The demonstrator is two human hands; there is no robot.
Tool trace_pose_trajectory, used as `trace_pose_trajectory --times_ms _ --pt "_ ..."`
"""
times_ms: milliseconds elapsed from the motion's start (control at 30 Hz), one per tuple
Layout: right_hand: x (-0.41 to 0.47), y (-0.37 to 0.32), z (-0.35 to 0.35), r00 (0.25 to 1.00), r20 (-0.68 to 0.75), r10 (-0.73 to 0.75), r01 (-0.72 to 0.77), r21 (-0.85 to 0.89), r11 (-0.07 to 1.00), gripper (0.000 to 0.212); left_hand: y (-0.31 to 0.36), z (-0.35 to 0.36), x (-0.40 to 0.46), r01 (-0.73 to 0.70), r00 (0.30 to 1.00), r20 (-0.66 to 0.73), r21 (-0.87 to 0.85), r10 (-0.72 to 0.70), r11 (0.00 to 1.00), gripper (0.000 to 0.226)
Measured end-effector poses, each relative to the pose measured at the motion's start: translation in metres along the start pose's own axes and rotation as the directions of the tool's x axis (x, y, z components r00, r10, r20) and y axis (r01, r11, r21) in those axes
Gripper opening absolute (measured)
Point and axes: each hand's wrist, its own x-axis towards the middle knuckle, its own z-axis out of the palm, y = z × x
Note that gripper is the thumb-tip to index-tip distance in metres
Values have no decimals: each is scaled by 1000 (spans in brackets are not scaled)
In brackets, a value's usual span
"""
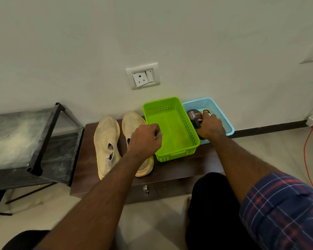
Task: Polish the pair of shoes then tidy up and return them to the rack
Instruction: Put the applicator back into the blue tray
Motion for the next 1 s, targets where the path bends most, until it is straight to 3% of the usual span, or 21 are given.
trace_pose_trajectory --times_ms 400,467,567,733,900,1000 --pt "-9 0 -2 999 46 15 -14 -38 999 92 1 -11 -7 15 1000 3 -15 -15 1000 23" --pt "-10 1 -5 1000 26 12 -12 -8 1000 78 1 -16 -8 18 1000 3 -25 -18 1000 23" --pt "-18 -8 -18 989 -146 0 12 81 997 48 0 -24 -9 30 999 -15 -27 -30 999 23" --pt "-53 -60 -35 904 -394 -165 248 170 954 25 -8 -41 -15 62 997 -42 -52 -64 997 23" --pt "-119 -144 -13 793 -511 -331 518 281 808 25 -19 -77 -42 142 984 -100 -30 -145 989 15" --pt "-164 -192 18 803 -482 -349 555 392 734 23 -34 -102 -67 210 969 -134 12 -206 978 17"
